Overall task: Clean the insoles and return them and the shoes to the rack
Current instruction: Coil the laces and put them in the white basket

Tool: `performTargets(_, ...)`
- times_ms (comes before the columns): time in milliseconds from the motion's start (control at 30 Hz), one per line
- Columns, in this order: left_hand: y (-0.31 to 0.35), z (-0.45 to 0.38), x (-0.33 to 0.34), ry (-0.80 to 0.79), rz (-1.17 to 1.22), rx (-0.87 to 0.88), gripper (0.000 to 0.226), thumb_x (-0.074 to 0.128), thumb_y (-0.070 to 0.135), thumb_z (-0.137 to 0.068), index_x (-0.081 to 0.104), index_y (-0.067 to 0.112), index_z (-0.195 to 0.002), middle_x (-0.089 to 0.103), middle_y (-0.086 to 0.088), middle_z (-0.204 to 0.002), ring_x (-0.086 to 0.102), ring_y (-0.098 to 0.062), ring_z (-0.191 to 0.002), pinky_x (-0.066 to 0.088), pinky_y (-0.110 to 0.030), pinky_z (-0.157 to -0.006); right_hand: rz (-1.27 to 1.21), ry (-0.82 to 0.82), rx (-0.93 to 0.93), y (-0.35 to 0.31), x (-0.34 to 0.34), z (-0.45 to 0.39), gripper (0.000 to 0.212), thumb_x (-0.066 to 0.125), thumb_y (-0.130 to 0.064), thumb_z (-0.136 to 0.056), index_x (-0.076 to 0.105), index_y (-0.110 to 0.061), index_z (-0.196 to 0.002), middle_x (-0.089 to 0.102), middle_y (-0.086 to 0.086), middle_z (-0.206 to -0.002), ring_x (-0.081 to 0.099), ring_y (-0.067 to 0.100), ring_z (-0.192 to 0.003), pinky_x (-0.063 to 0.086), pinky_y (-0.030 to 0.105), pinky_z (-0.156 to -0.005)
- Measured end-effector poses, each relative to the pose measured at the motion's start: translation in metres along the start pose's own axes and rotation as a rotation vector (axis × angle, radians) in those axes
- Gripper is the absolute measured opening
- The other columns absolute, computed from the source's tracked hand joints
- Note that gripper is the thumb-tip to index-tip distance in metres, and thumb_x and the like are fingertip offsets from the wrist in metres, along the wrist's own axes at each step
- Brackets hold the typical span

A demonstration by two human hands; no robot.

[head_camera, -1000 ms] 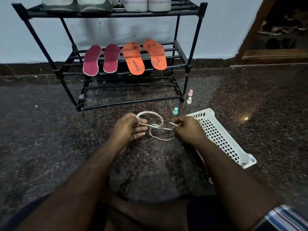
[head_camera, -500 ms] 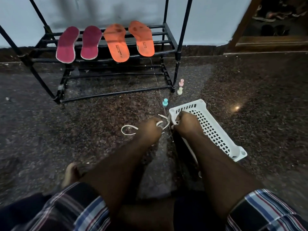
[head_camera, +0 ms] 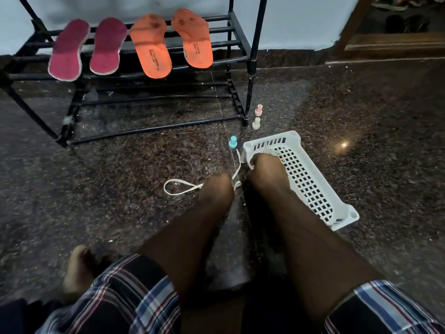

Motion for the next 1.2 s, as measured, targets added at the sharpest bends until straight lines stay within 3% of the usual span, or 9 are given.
performTargets(233, -0.019, 0.012, -0.005, -0.095, -0.008, -0.035, 0.037, 0.051, 0.041, -0.088, 0.064, 0.012, -0.107, 0.069, -0.016, -0.112, 0.066, -0.036, -0.103, 0.052, -0.038, -0.084, 0.038, 0.037, -0.001, 0.005, 0.001, -0.004, 0.016, 0.059, -0.01, -0.086, 0.068, -0.015, -0.1, 0.07, 0.009, -0.096, 0.066, 0.028, -0.09, 0.053, 0.032, -0.08)
performTargets(433, -0.021, 0.017, -0.008, -0.026, -0.069, 0.045, 0.027, 0.054, 0.028, -0.093, 0.05, 0.018, -0.118, 0.058, -0.012, -0.123, 0.062, -0.038, -0.106, 0.052, -0.046, -0.084, 0.012, 0.075, -0.058, -0.009, -0.009, 0.001, 0.021, 0.058, -0.011, -0.087, 0.069, -0.016, -0.104, 0.069, 0.008, -0.098, 0.066, 0.026, -0.091, 0.052, 0.031, -0.079)
performTargets(567, -0.02, 0.024, -0.014, -0.08, -0.046, 0.116, 0.024, 0.047, 0.036, -0.094, 0.057, 0.02, -0.11, 0.064, -0.01, -0.113, 0.067, -0.034, -0.102, 0.055, -0.045, -0.083, -0.094, -0.134, -0.207, -0.037, 0.007, 0.017, 0.021, 0.061, -0.017, -0.084, 0.069, -0.021, -0.103, 0.07, 0.005, -0.094, 0.066, 0.025, -0.086, 0.052, 0.03, -0.076)
performTargets(667, -0.027, 0.036, -0.035, -0.121, 0.026, 0.143, 0.028, 0.043, 0.034, -0.096, 0.061, 0.016, -0.106, 0.067, -0.011, -0.108, 0.065, -0.032, -0.098, 0.052, -0.04, -0.082, -0.015, -0.355, -0.317, -0.055, 0.036, 0.031, 0.023, 0.061, -0.029, -0.086, 0.065, -0.018, -0.105, 0.07, 0.008, -0.099, 0.068, 0.027, -0.092, 0.056, 0.035, -0.082)
performTargets(833, -0.054, 0.062, -0.073, -0.159, 0.104, 0.158, 0.007, 0.053, 0.026, -0.092, 0.056, 0.022, -0.087, 0.066, 0.005, -0.083, 0.063, -0.02, -0.081, 0.05, -0.033, -0.072, 0.113, -0.492, -0.363, -0.063, 0.058, 0.055, 0.026, 0.058, -0.028, -0.083, 0.066, -0.016, -0.105, 0.069, 0.012, -0.107, 0.065, 0.028, -0.102, 0.053, 0.036, -0.089)
performTargets(967, -0.077, 0.077, -0.119, -0.038, 0.164, 0.126, 0.007, 0.058, 0.02, -0.093, 0.057, 0.027, -0.092, 0.066, 0.007, -0.085, 0.063, -0.016, -0.078, 0.047, -0.03, -0.069, -0.213, -0.512, -0.384, -0.091, 0.036, 0.07, 0.022, 0.064, -0.03, -0.088, 0.06, -0.022, -0.068, 0.069, 0.0, -0.077, 0.062, 0.016, -0.071, 0.041, 0.024, -0.065)
performTargets(1033, -0.089, 0.084, -0.133, 0.013, 0.149, 0.135, 0.024, 0.058, 0.021, -0.092, 0.061, 0.03, -0.114, 0.069, 0.004, -0.108, 0.064, -0.015, -0.096, 0.05, -0.03, -0.083, -0.462, -0.557, -0.358, -0.108, 0.022, 0.08, 0.017, 0.068, -0.024, -0.089, 0.067, -0.022, -0.072, 0.071, -0.004, -0.072, 0.064, 0.009, -0.064, 0.049, 0.027, -0.065)
performTargets(1100, -0.087, 0.095, -0.137, 0.017, 0.16, 0.215, 0.048, 0.059, 0.028, -0.088, 0.054, 0.035, -0.135, 0.06, 0.008, -0.134, 0.056, -0.012, -0.12, 0.046, -0.035, -0.102, -0.671, -0.608, -0.322, -0.123, 0.01, 0.091, 0.013, 0.066, -0.018, -0.092, 0.069, -0.015, -0.08, 0.073, 0.002, -0.073, 0.066, 0.013, -0.065, 0.055, 0.036, -0.07)
performTargets(1200, -0.08, 0.11, -0.138, -0.051, 0.473, 0.267, 0.035, 0.062, 0.015, -0.096, 0.061, 0.031, -0.127, 0.064, 0.015, -0.123, 0.059, 0.002, -0.11, 0.045, -0.023, -0.099, -0.869, -0.62, -0.254, -0.137, -0.009, 0.101, 0.015, 0.06, -0.017, -0.097, 0.067, -0.007, -0.088, 0.067, 0.01, -0.072, 0.06, 0.017, -0.062, 0.052, 0.033, -0.064)
Point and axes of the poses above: each hand's wrist, its own z-axis away from the middle knuckle, its own x-axis out of the palm, y = z × x, the point moved 8 cm from there along -z, towards the middle knuckle
